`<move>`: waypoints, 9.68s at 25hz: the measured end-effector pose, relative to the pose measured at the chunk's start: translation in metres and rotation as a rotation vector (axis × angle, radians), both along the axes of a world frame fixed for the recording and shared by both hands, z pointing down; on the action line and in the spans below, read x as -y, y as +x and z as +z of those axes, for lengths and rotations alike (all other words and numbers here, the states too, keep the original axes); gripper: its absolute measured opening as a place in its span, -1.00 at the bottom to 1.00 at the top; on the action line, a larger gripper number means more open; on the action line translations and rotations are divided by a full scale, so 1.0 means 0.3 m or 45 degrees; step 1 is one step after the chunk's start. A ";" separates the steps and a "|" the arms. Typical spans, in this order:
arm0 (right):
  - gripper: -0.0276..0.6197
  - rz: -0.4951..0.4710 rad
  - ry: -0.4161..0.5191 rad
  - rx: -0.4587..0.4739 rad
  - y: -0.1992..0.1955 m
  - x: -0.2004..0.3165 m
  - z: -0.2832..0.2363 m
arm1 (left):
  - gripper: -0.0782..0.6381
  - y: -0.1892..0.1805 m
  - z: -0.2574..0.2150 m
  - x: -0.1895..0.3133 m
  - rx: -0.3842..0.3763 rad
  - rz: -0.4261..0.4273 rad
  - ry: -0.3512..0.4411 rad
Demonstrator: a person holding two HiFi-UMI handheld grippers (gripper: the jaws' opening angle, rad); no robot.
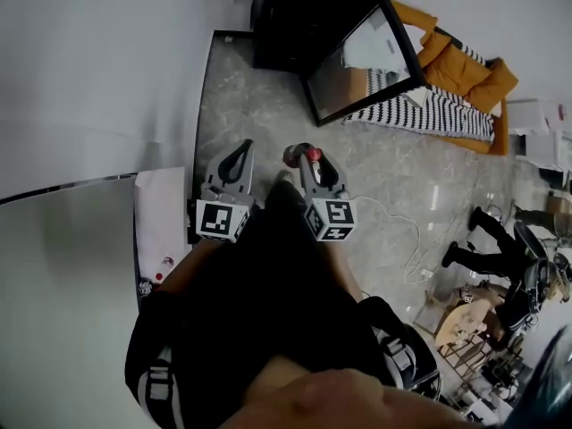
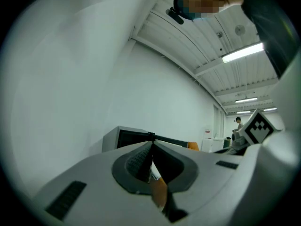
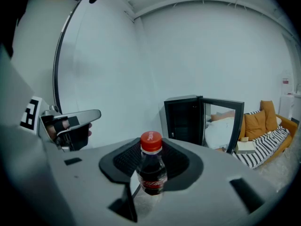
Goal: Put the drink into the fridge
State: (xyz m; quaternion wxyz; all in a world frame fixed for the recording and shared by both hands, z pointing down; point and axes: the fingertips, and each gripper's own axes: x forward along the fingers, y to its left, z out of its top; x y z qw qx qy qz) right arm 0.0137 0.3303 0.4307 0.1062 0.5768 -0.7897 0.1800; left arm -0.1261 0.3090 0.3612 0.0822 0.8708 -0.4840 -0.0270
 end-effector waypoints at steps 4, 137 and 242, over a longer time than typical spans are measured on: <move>-0.53 0.010 0.005 0.002 -0.001 0.017 -0.001 | -0.77 0.004 0.029 0.008 0.015 0.025 -0.023; -0.53 -0.056 0.047 -0.220 0.340 2.408 1.003 | -0.77 0.318 0.476 1.522 0.118 -0.143 -0.064; -0.91 -0.089 -0.274 -0.046 0.388 1.896 0.694 | -0.77 0.446 0.055 1.390 0.009 -0.242 -0.012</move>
